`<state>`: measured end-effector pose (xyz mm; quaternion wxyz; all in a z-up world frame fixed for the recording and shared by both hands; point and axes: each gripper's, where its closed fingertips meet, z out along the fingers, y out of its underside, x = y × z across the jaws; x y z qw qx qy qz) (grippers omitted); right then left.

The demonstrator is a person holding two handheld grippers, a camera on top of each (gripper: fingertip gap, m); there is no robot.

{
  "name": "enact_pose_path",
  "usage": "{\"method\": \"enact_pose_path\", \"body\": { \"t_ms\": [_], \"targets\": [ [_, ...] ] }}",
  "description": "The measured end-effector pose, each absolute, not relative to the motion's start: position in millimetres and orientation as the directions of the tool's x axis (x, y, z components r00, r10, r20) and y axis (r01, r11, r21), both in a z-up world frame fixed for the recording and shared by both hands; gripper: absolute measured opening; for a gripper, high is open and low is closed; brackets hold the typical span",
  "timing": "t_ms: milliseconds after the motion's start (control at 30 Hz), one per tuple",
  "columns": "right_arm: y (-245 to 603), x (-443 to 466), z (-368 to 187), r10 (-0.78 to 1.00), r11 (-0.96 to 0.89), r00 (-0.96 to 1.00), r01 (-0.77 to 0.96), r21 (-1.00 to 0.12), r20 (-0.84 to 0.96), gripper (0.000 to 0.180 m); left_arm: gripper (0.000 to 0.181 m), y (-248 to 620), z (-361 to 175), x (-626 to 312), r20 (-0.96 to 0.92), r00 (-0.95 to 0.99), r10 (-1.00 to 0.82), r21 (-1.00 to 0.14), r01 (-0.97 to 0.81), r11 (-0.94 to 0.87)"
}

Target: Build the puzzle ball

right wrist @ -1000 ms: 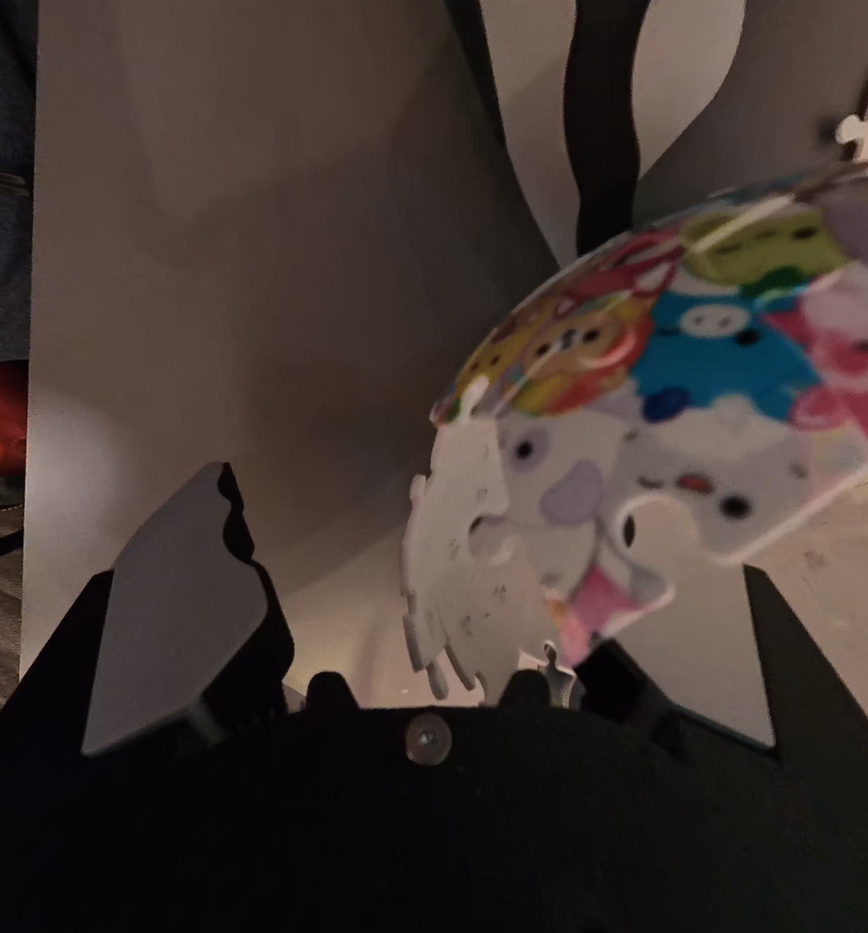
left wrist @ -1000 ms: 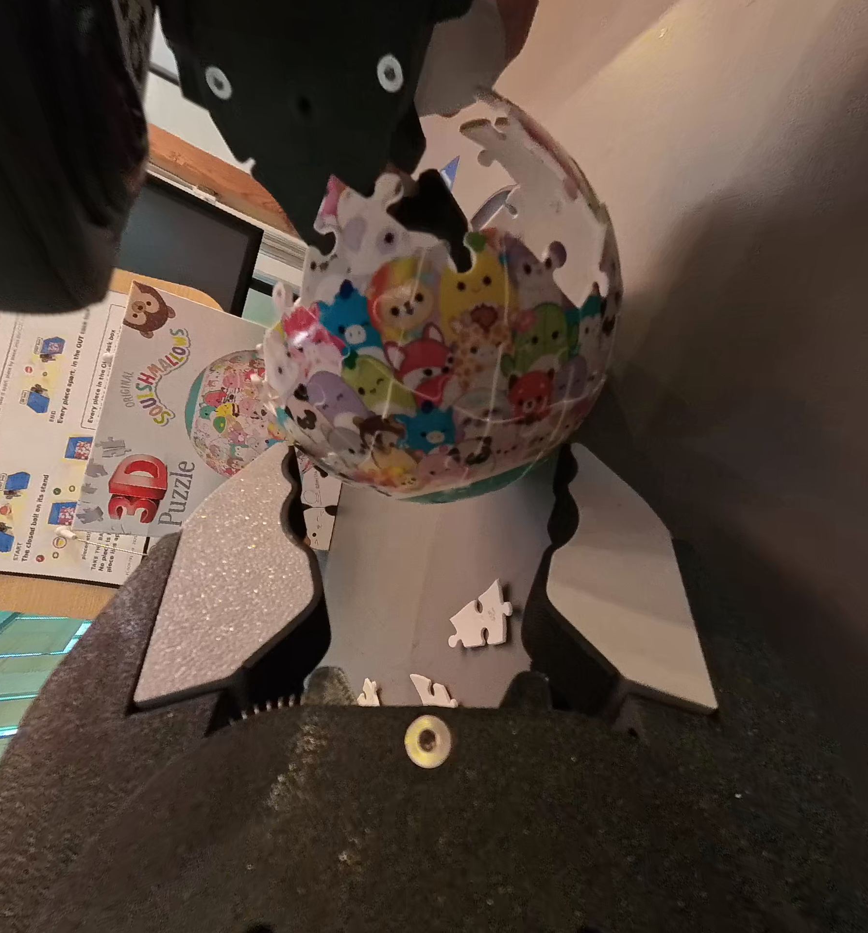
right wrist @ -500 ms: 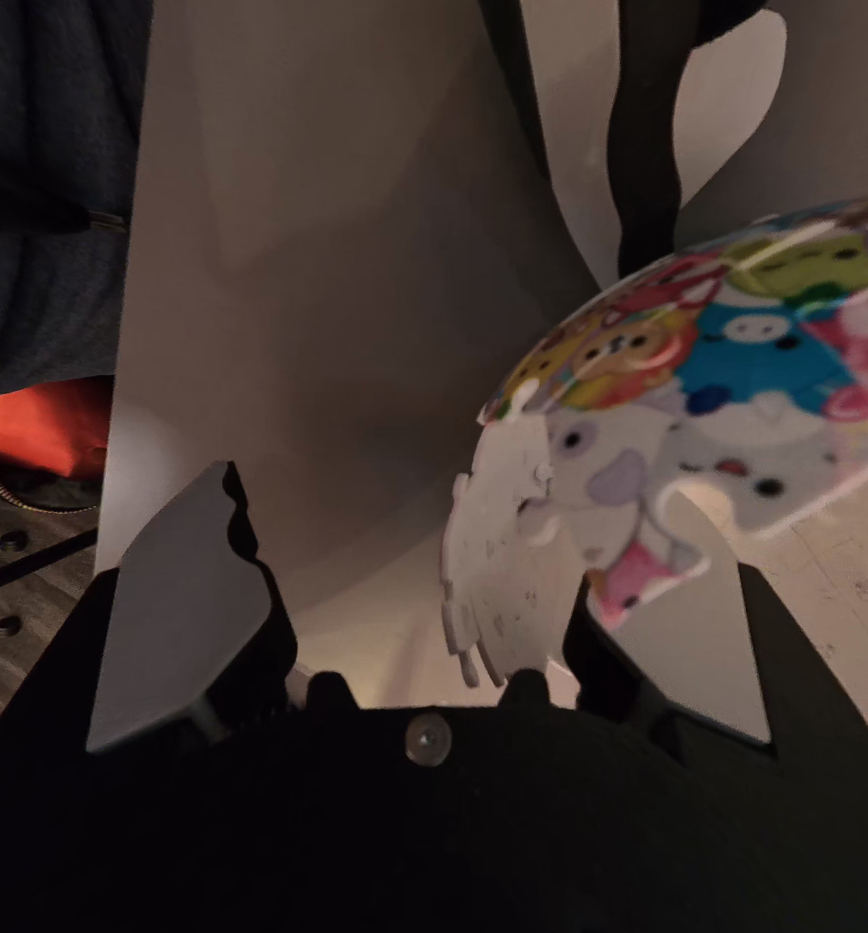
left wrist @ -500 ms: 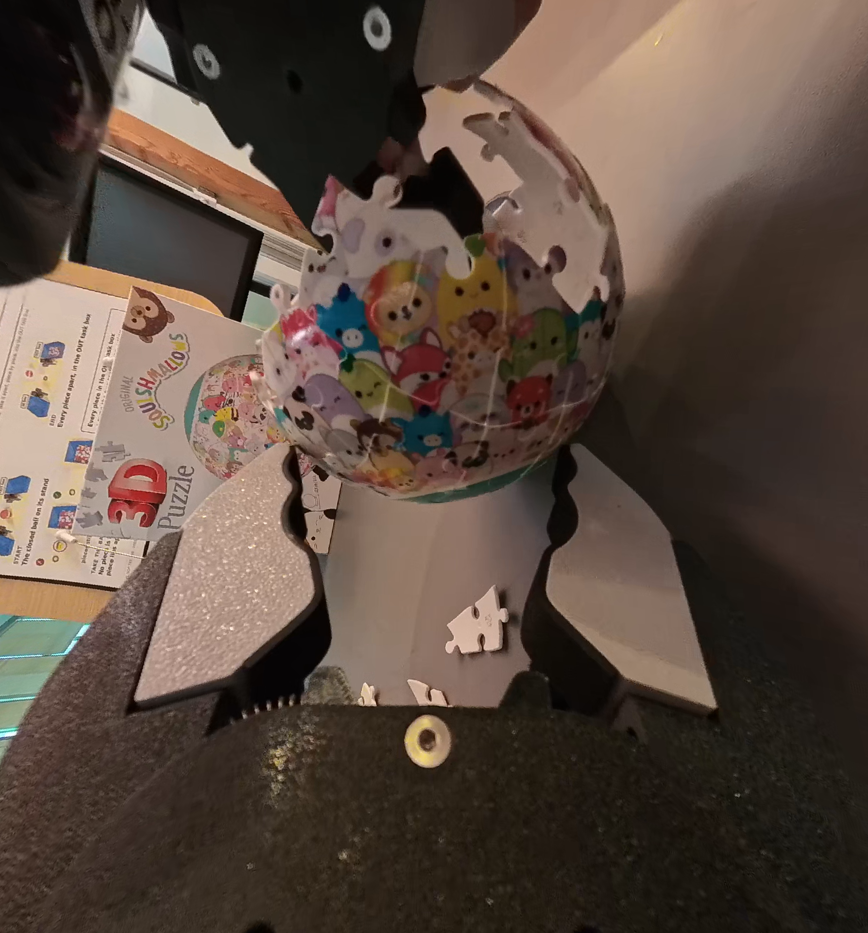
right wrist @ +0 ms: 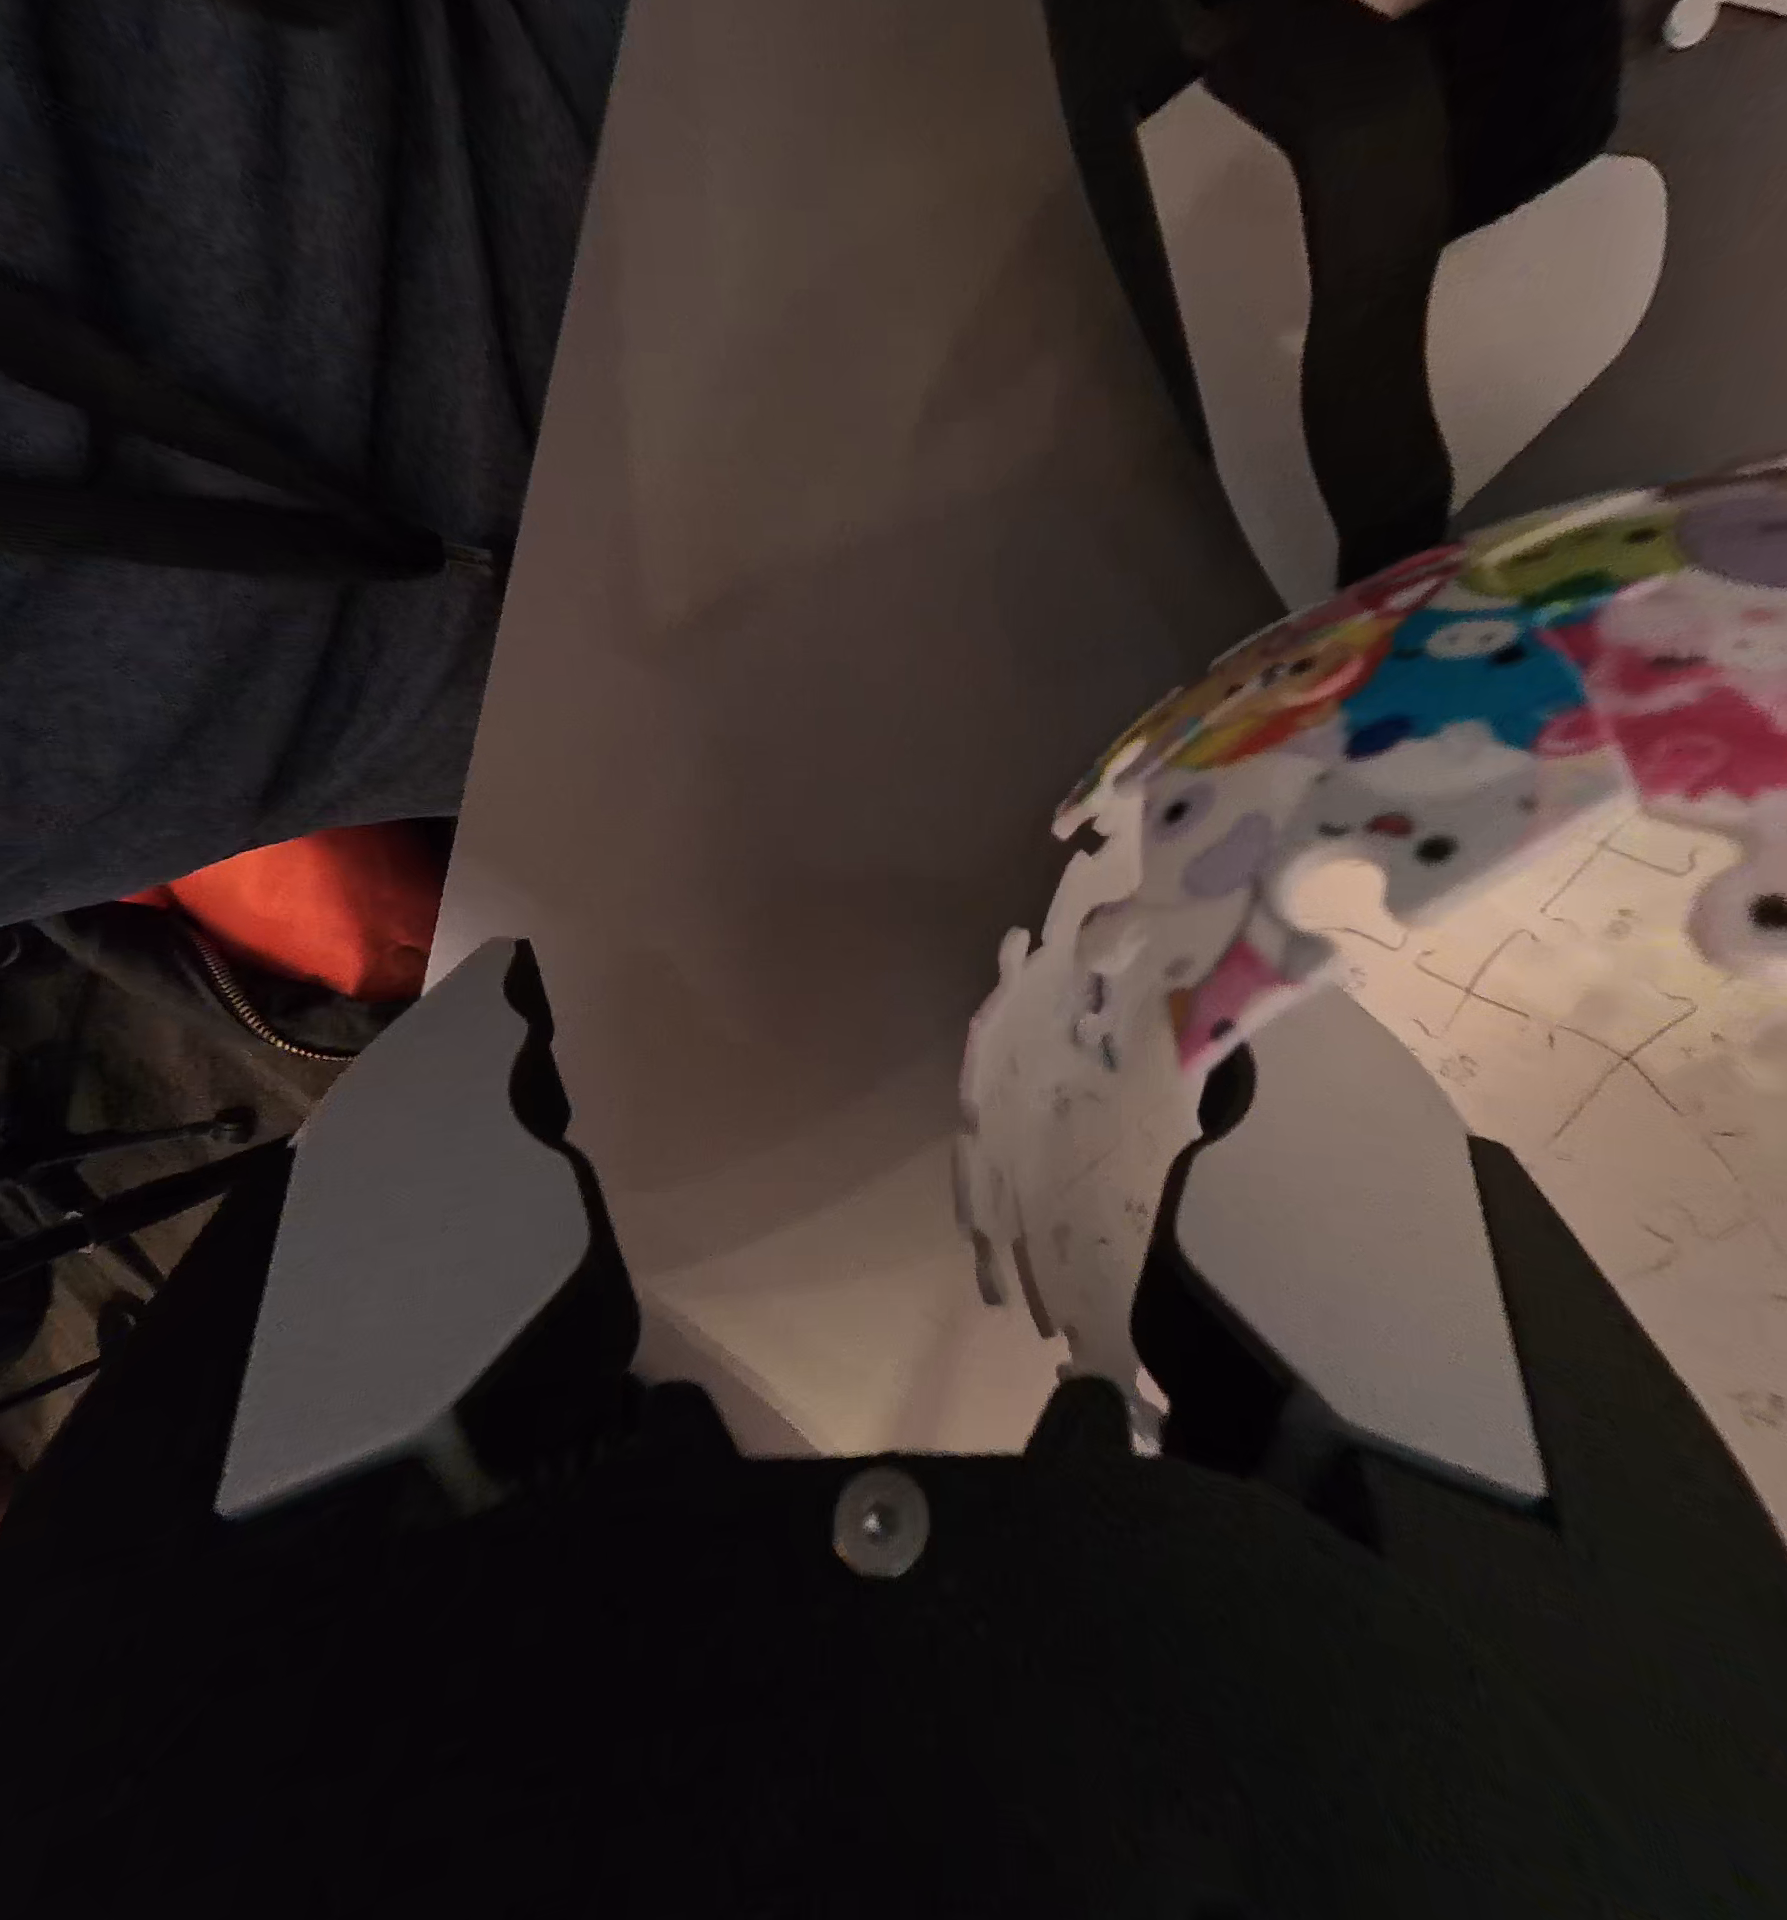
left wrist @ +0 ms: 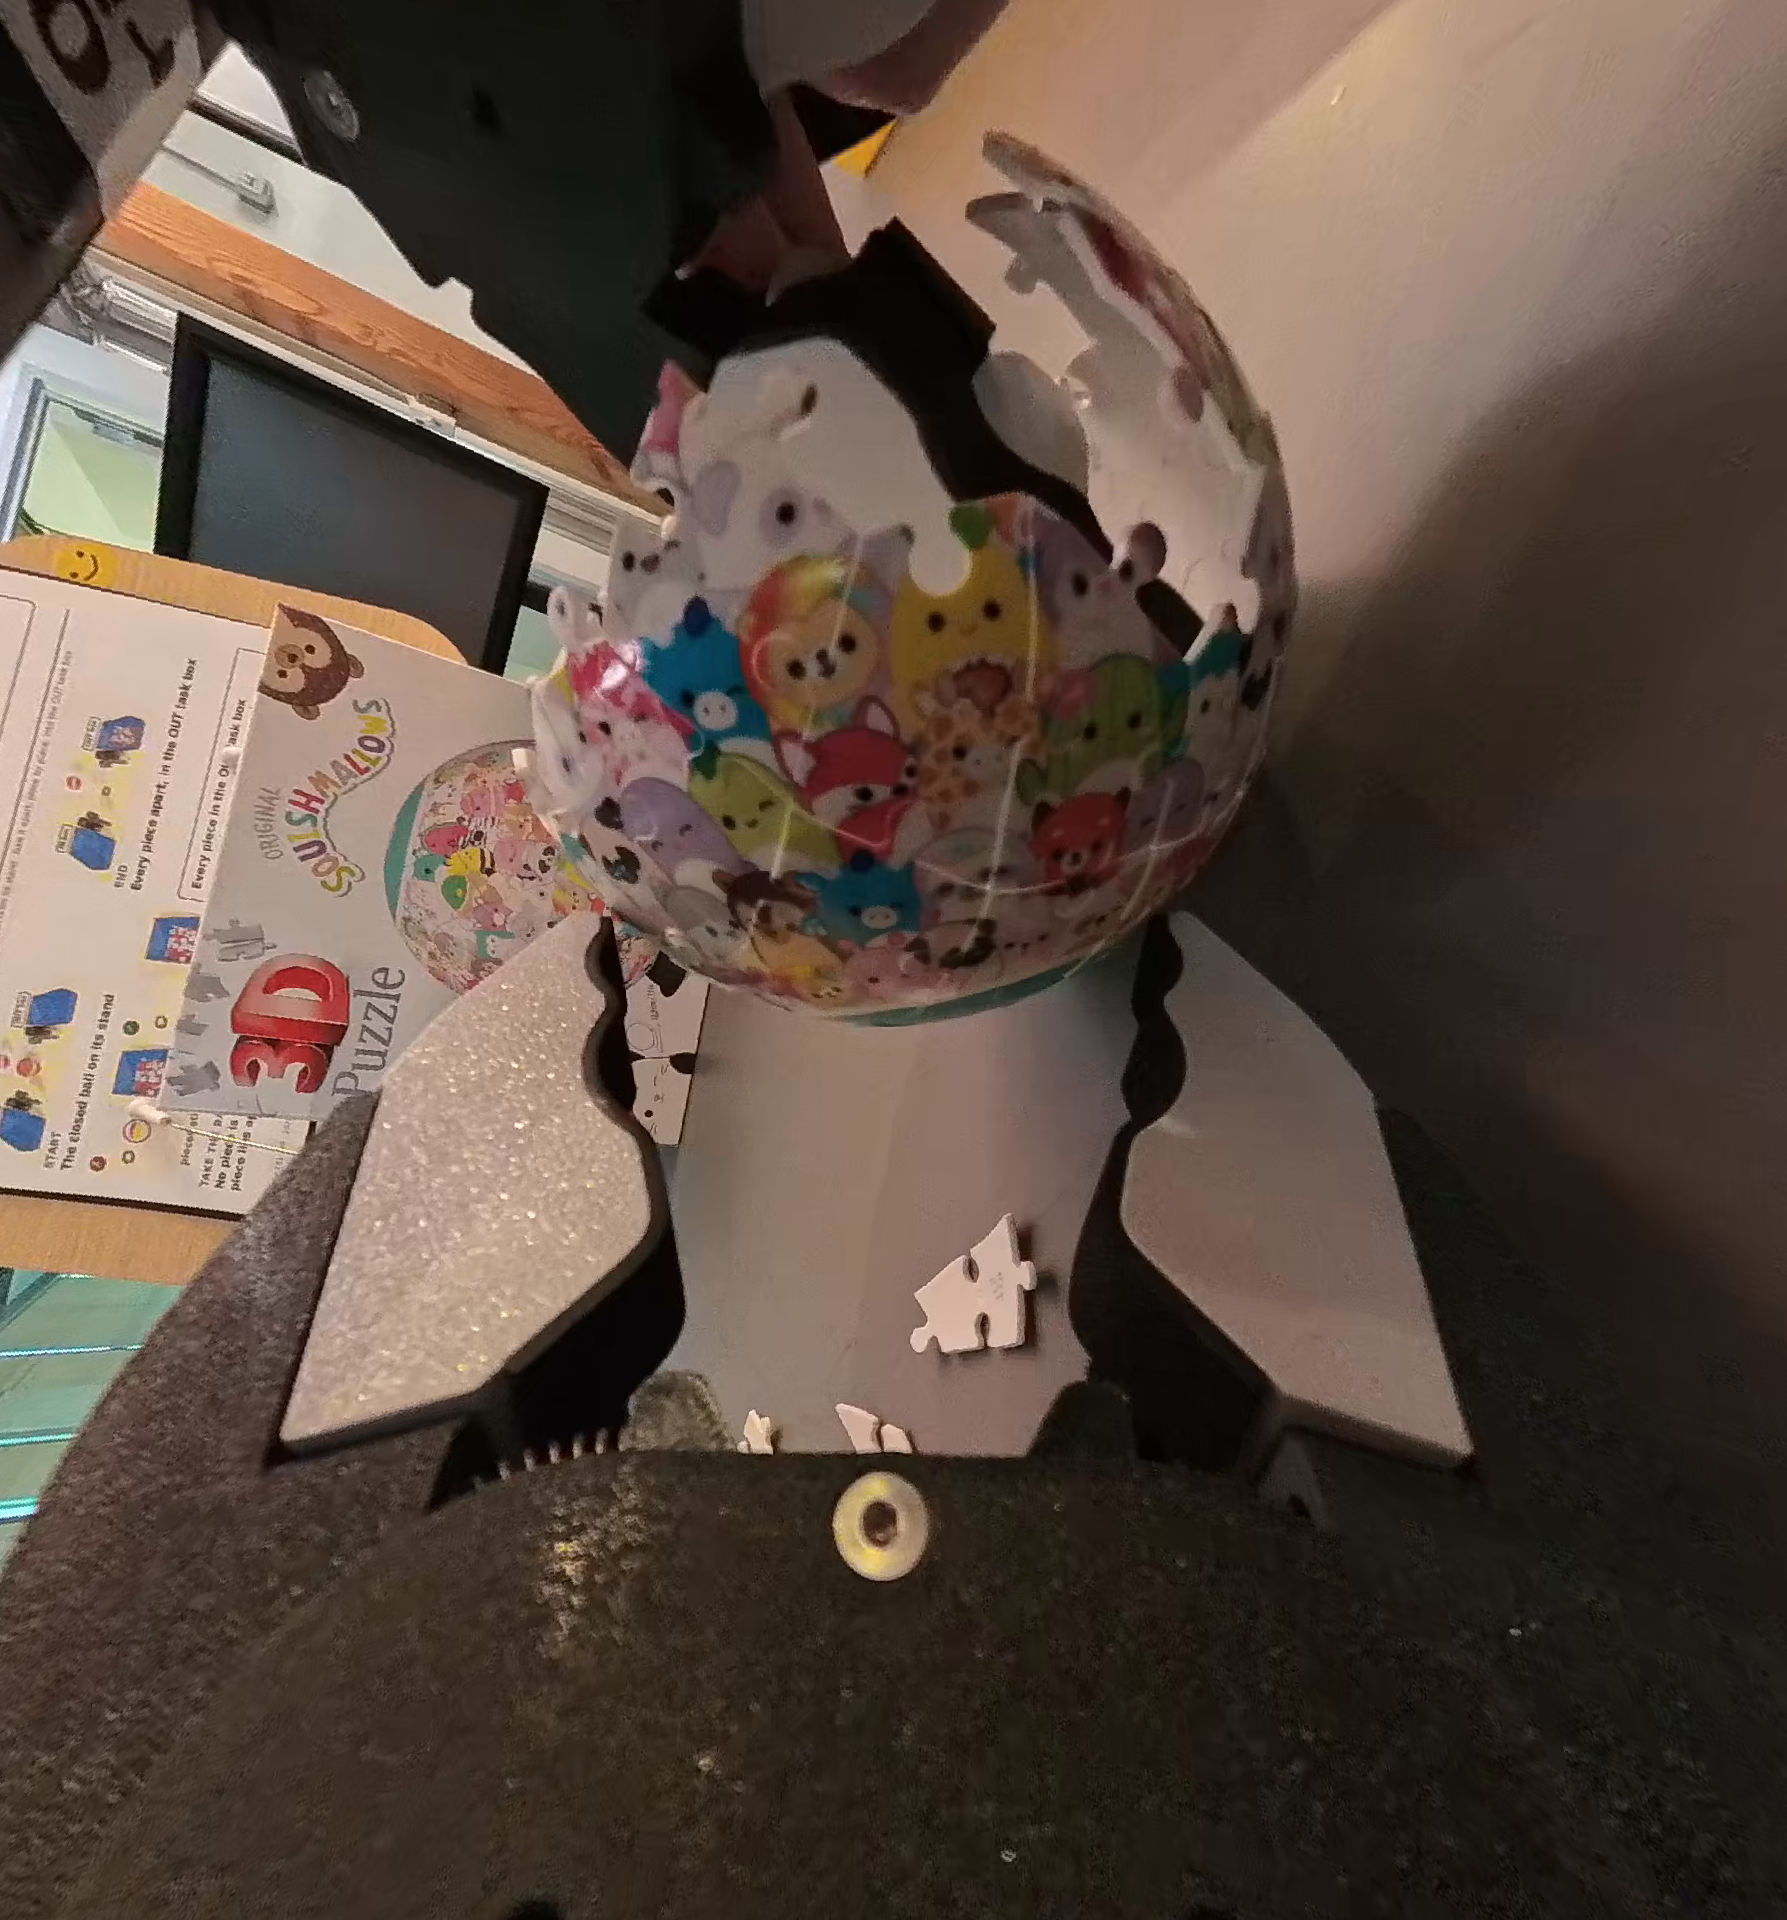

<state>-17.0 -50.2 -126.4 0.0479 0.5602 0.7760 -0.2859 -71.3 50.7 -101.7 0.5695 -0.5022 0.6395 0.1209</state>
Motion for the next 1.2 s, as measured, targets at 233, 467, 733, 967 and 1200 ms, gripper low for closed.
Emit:
{"method": "enact_pose_path", "body": {
  "t_ms": [233,467,733,967,1200],
  "targets": [
    [-51,-17,-124,0.829,0.171,-0.346,0.905,-0.391,-0.438,0.119,0.093,49,-102,-70,-0.853,0.145,-0.502,-0.411,-0.778,0.475],
    [-45,-14,-128,0.858,0.170,-0.322,0.914,-0.369,-0.401,0.118,0.092,50,-100,-70,-0.853,0.154,-0.498,-0.417,-0.774,0.476],
    [-36,-14,-130,0.892,0.157,-0.289,0.919,-0.362,-0.348,0.118,0.092,49,-101,-69,-0.853,0.153,-0.499,-0.419,-0.771,0.480],
    [-20,-17,-132,0.928,0.175,-0.277,0.915,-0.363,-0.251,0.123,0.093,51,-100,-69,-0.851,0.158,-0.501,-0.424,-0.770,0.477],
    [-10,-17,-138,0.939,0.229,-0.297,0.916,-0.330,-0.174,0.133,0.092,55,-101,-71,-0.851,0.165,-0.498,-0.425,-0.774,0.470]
  ]
}}
